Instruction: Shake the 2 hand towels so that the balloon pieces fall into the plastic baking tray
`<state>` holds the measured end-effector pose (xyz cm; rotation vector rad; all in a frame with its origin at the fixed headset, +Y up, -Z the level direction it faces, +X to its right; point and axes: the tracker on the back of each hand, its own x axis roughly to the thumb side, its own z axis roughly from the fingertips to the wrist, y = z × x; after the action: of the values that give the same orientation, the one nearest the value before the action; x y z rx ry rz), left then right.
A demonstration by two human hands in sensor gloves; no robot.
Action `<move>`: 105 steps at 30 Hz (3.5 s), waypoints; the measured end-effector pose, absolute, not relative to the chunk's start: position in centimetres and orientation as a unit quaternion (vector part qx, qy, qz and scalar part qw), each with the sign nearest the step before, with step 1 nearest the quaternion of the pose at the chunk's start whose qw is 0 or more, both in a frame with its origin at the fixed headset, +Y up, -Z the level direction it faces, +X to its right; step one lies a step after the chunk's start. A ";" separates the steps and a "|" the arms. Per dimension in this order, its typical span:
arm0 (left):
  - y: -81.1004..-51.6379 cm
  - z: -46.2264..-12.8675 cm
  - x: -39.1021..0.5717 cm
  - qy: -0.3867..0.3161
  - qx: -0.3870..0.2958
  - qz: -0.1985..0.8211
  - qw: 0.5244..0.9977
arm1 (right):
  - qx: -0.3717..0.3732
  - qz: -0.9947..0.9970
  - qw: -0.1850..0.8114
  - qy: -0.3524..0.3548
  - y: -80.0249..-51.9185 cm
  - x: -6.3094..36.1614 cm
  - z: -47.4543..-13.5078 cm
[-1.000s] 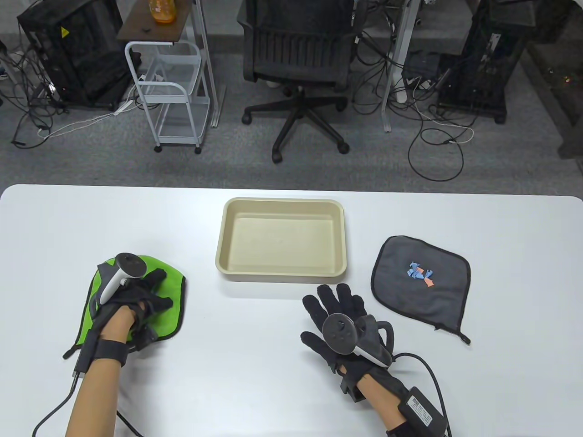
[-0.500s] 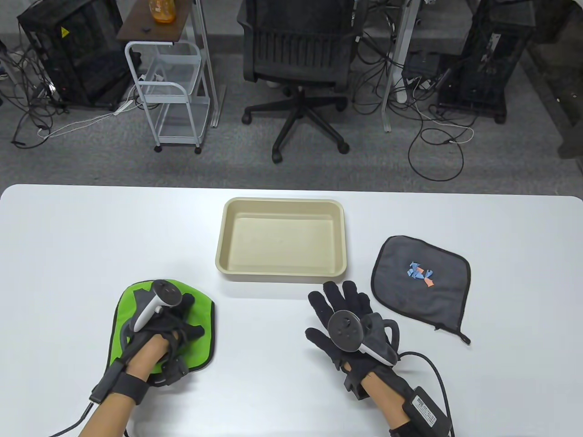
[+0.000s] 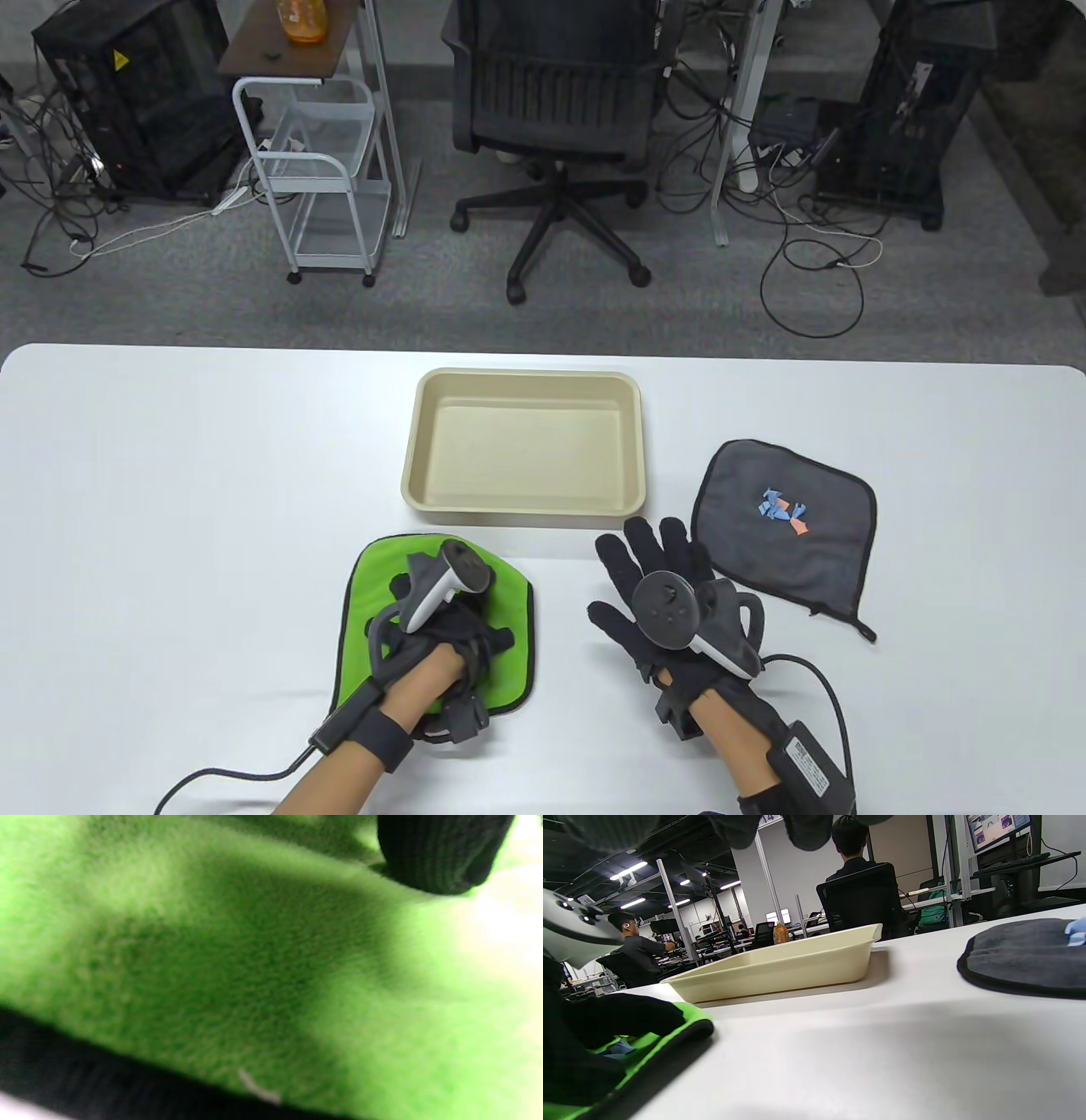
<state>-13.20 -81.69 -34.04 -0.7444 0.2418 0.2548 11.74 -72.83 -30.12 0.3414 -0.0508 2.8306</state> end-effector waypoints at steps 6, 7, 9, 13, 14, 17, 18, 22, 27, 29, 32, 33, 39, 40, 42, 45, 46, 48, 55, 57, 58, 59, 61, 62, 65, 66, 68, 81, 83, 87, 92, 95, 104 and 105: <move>-81.6 -33.6 -9.0 0.109 -0.362 0.113 0.919 | 0.113 0.982 0.150 -0.020 -72.7 12.4 -30.2; -81.6 -33.6 -8.5 0.108 -0.362 0.113 0.919 | 0.112 0.982 0.150 -0.020 -72.7 12.4 -30.2; -81.6 -33.6 -7.9 0.109 -0.362 0.112 0.919 | 0.111 0.982 0.150 -0.019 -72.7 12.5 -30.2; -81.5 -33.6 -7.7 0.112 -0.361 0.112 0.919 | 0.111 0.982 0.149 -0.019 -72.7 12.6 -30.3; -81.5 -33.6 -7.7 0.112 -0.358 0.112 0.920 | 0.111 0.982 0.149 -0.019 -72.7 12.6 -30.3; -81.6 -33.7 -7.8 0.111 -0.354 0.108 0.922 | 0.112 0.983 0.147 -0.017 -72.7 12.5 -30.2; -81.4 -33.8 -7.9 0.111 -0.353 0.110 0.922 | 0.112 0.983 0.146 -0.016 -72.8 12.5 -30.2; -80.6 -33.9 -8.5 0.103 -0.345 0.129 0.924 | 0.113 0.983 0.142 -0.012 -72.8 12.4 -30.2; -77.5 -33.9 -11.1 0.089 -0.282 0.190 0.936 | 0.112 0.984 0.140 -0.010 -72.9 12.3 -30.2; -76.0 -33.8 -12.8 0.084 -0.260 0.206 0.939 | 0.111 0.984 0.140 -0.009 -72.9 12.4 -30.2; -74.4 -34.1 -15.9 0.077 -0.219 0.202 0.952 | 0.110 0.984 0.141 -0.009 -72.9 12.5 -30.2; -74.2 -34.2 -17.0 0.078 -0.203 0.197 0.956 | 0.109 0.984 0.141 -0.009 -72.9 12.5 -30.2; -76.3 -35.1 -23.0 0.133 -0.181 0.183 0.957 | 0.105 0.985 0.137 -0.003 -73.1 12.5 -30.4; -77.1 -35.1 -23.6 0.140 -0.186 0.188 0.954 | 0.104 0.985 0.136 -0.001 -73.2 12.5 -30.4; -78.3 -35.1 -24.3 0.149 -0.199 0.186 0.951 | 0.103 0.986 0.135 0.000 -73.2 12.5 -30.4; -79.4 -35.3 -25.0 0.158 -0.216 0.176 0.947 | 0.103 0.986 0.134 0.001 -73.2 12.6 -30.4; -79.6 -35.3 -25.1 0.159 -0.216 0.176 0.947 | 0.103 0.986 0.135 0.000 -73.2 12.6 -30.4; -80.0 -35.5 -25.0 0.162 -0.218 0.180 0.946 | 0.103 0.986 0.134 0.001 -73.3 12.6 -30.4; -80.7 -35.7 -24.1 0.160 -0.226 0.139 0.951 | 0.105 0.986 0.130 0.005 -73.4 12.5 -30.4; -80.7 -35.8 -24.0 0.166 -0.227 0.145 0.949 | 0.105 0.986 0.129 0.004 -73.5 12.5 -30.5; -80.7 -35.9 -24.0 0.170 -0.227 0.145 0.948 | 0.105 0.986 0.129 0.004 -73.5 12.5 -30.5; -80.7 -35.9 -24.1 0.174 -0.227 0.148 0.947 | 0.105 0.986 0.128 0.004 -73.5 12.5 -30.5; -80.6 -36.0 -24.1 0.180 -0.223 0.162 0.944 | 0.104 0.986 0.126 0.006 -73.6 12.4 -30.5; -80.6 -36.1 -24.0 0.181 -0.223 0.166 0.943 | 0.104 0.987 0.125 0.006 -73.6 12.4 -30.5; -80.5 -36.3 -24.0 0.187 -0.222 0.172 0.941 | 0.104 0.987 0.124 0.008 -73.6 12.4 -30.5; -80.5 -36.3 -24.1 0.188 -0.221 0.174 0.941 | 0.104 0.987 0.123 0.009 -73.6 12.4 -30.5; -80.5 -36.3 -24.1 0.188 -0.216 0.175 0.942 | 0.104 0.987 0.121 0.009 -73.6 12.3 -30.4; -80.8 -36.1 -23.6 0.165 -0.202 0.182 0.948 | 0.102 0.988 0.115 0.016 -73.9 12.2 -30.4; -80.4 -35.8 -23.3 0.151 -0.204 0.184 0.950 | 0.101 0.988 0.115 0.019 -74.0 12.1 -30.4; -79.0 -35.3 -23.0 0.132 -0.186 0.187 0.956 | 0.091 0.989 0.112 0.025 -74.3 11.7 -30.6; -78.3 -35.2 -22.8 0.120 -0.179 0.197 0.957 | 0.068 0.987 0.141 0.041 -75.0 10.2 -31.0; -78.1 -35.2 -22.6 0.111 -0.180 0.196 0.958 | 0.038 0.987 0.136 0.072 -75.9 9.0 -31.5; -78.0 -35.2 -22.3 0.098 -0.193 0.215 0.952 | -0.094 0.976 0.085 0.176 -78.7 7.3 -33.5; -78.0 -35.2 -22.3 0.098 -0.196 0.215 0.952 | -0.102 0.974 0.094 0.181 -78.7 7.1 -33.5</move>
<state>-22.30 -77.98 -35.20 -0.3975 0.1987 0.4372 7.13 -78.75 -33.51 -0.3025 0.5360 2.8885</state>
